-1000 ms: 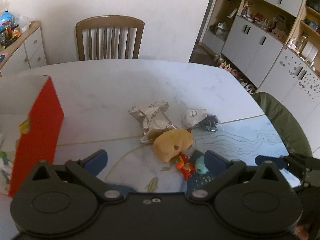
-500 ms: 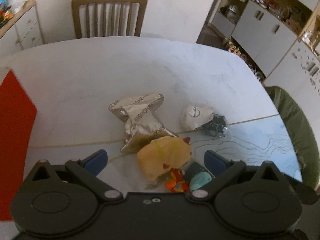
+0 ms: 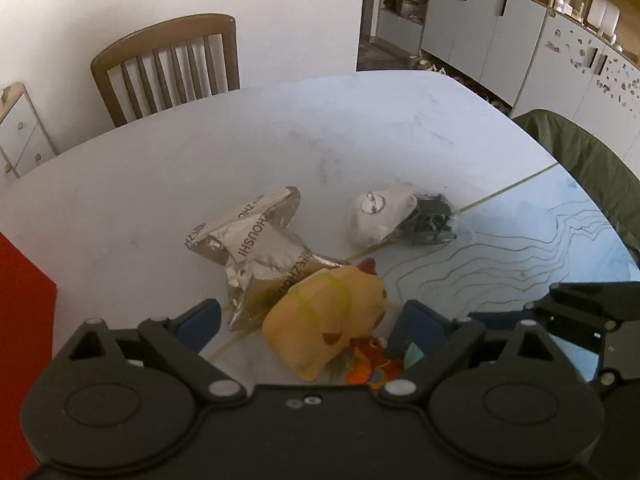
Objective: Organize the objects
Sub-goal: 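Grasp yellow dog plush with left tool while right tool grasps blue soap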
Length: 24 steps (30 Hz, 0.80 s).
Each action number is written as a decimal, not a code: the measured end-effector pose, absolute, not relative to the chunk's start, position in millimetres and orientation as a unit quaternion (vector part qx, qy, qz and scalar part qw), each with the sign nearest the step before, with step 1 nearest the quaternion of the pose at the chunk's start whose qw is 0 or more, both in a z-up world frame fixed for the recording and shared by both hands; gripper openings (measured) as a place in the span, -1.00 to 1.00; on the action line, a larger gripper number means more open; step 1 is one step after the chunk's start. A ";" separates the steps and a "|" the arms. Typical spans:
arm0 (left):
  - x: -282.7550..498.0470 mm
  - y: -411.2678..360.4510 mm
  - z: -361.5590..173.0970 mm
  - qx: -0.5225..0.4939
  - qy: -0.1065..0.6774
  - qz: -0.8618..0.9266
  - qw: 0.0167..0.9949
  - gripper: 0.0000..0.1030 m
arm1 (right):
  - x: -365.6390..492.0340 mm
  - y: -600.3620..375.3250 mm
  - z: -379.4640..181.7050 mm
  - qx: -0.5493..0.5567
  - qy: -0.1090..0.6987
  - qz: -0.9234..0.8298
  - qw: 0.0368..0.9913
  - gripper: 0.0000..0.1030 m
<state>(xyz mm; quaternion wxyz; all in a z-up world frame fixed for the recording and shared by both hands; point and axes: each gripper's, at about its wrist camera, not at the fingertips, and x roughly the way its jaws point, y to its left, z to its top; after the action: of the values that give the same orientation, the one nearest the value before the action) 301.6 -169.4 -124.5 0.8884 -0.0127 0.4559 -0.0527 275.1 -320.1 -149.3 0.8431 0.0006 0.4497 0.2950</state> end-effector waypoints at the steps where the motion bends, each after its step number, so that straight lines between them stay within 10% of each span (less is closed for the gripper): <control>1: 302.3 -169.4 -125.5 -0.011 0.455 -0.052 0.889 0.84 | 276.0 -320.0 -150.4 0.002 0.451 0.297 0.842 0.23; 12: 301.1 -170.2 -131.1 -0.011 0.459 -0.065 0.886 0.27 | 282.2 -317.4 -155.8 0.017 0.454 0.300 0.839 -0.09; 24: 291.1 -174.8 -123.6 -0.008 0.458 -0.060 0.887 0.17 | 277.3 -320.1 -150.1 0.011 0.449 0.283 0.847 -0.26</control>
<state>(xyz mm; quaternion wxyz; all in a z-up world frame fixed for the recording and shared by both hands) 291.1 -174.8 -123.6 0.8870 -0.0081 0.4577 -0.0603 277.3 -320.1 -150.1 0.8475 0.0109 0.4487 0.2834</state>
